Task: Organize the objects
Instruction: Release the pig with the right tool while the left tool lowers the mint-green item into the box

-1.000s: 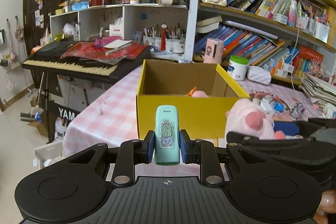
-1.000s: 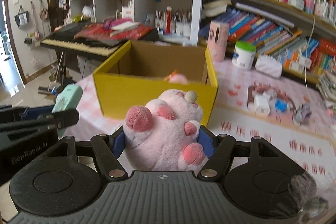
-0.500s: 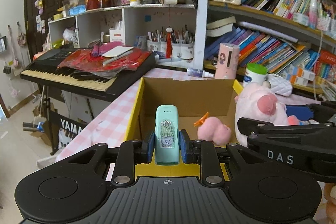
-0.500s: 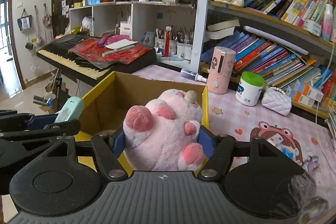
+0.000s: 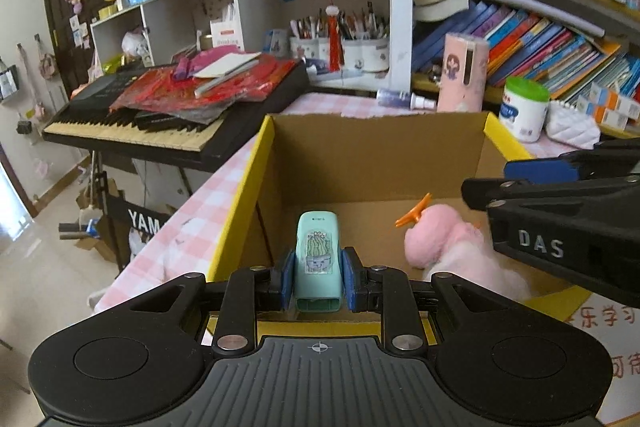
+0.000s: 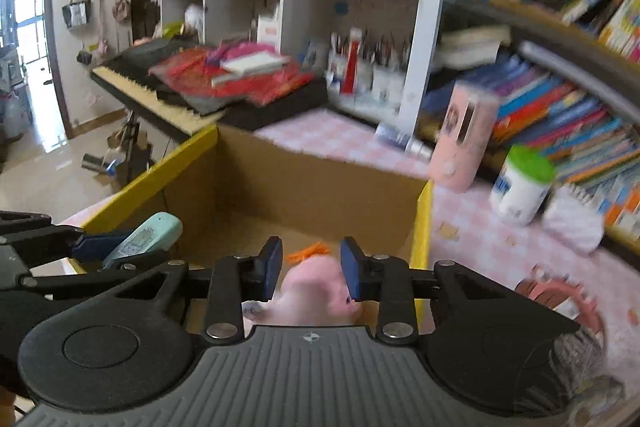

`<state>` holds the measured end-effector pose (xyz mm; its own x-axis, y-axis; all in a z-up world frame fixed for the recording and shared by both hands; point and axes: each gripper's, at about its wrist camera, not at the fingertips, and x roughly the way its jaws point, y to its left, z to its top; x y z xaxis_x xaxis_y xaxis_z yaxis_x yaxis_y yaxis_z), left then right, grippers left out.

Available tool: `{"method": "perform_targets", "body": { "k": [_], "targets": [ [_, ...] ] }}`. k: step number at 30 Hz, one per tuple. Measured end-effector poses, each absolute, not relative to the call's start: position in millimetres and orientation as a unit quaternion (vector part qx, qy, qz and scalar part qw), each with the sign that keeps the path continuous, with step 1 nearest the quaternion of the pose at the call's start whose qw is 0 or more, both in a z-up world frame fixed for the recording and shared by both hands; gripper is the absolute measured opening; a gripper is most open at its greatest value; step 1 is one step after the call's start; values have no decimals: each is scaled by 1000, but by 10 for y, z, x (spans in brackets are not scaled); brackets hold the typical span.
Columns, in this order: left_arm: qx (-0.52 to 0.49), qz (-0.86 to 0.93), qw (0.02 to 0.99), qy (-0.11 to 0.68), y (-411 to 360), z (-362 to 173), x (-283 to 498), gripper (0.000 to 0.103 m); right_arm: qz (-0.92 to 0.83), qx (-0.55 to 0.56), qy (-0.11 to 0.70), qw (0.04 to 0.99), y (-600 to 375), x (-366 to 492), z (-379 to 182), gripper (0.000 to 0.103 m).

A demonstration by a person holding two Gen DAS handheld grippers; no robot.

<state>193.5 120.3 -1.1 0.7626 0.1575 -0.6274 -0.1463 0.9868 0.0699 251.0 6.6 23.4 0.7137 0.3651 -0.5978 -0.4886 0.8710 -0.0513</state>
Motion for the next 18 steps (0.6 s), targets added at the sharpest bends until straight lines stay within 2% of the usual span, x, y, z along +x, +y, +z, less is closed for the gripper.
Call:
{"method": "perform_targets", "body": {
  "k": [9, 18],
  "targets": [
    [14, 88, 931, 355, 1185, -146, 2105, 23, 242, -110, 346, 900, 107, 2696, -57, 31],
    [0, 81, 927, 366, 1174, -212, 2189, 24, 251, -116, 337, 900, 99, 2665, -120, 30]
  ]
}}
